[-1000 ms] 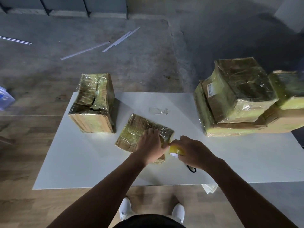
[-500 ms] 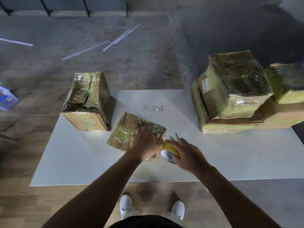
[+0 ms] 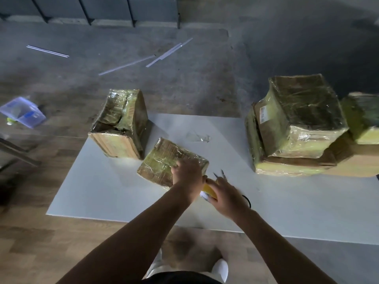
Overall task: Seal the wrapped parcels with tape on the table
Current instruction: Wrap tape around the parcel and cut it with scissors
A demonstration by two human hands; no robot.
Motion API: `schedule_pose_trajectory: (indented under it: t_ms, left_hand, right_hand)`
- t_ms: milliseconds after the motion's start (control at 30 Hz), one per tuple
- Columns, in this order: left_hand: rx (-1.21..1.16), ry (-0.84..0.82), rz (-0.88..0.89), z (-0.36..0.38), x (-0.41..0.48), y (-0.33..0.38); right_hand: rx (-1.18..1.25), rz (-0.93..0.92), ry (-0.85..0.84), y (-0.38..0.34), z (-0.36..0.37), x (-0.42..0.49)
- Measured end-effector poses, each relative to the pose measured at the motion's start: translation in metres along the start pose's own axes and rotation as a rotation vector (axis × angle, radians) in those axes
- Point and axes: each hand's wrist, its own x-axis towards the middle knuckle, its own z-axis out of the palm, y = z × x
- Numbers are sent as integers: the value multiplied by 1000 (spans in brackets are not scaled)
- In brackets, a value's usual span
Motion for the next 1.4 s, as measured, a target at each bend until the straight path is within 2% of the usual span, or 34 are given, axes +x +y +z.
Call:
schedule_pose_trajectory:
  t_ms: [133, 267, 367, 467, 533, 633, 733, 800, 900, 967, 1033, 1167, 1300, 1400]
  left_hand:
    - [4, -7, -16, -1, 2, -1]
    - [-23, -24, 59, -14, -5, -3]
    - [-215, 74, 82, -40, -17, -25]
    - [-451, 170, 50, -55, -29, -60]
    - [-590, 131, 3, -54, -26, -80]
    - [-658, 48, -36, -40, -15, -99]
    - [-721, 98, -107, -24, -14, -107]
    - [-786, 129, -140, -17, -15, -108]
    - [-782, 179, -117, -10, -13, -107]
    - [-874, 199, -131, -9, -6, -112]
    - [-841, 214, -98, -9, 2, -119]
    - [-821, 257, 15, -9, 7, -118]
    - [-835, 200, -1, -11, 10, -127]
    - [-714, 79, -93, -17, 5, -139]
  right_hand:
    - [161, -15, 1, 9, 5, -8]
    - [262, 44, 18, 12, -9, -6]
    - [281, -62, 105, 3, -35, 2]
    - [347, -94, 193, -13, -68, 18]
    - [365, -142, 165, -26, -81, 32]
    - [365, -209, 66, -43, -79, 50]
    - [385, -198, -43, -53, -64, 60]
    - [395, -173, -37, -58, -57, 65]
    - [322, -168, -13, -64, -62, 76]
    - [185, -193, -30, -62, -75, 81]
    - [8, -217, -32, -51, -89, 81]
    - [-188, -155, -143, -34, -106, 72]
    - [-256, -136, -183, -52, -112, 82]
    - [-270, -157, -220, -69, -107, 87]
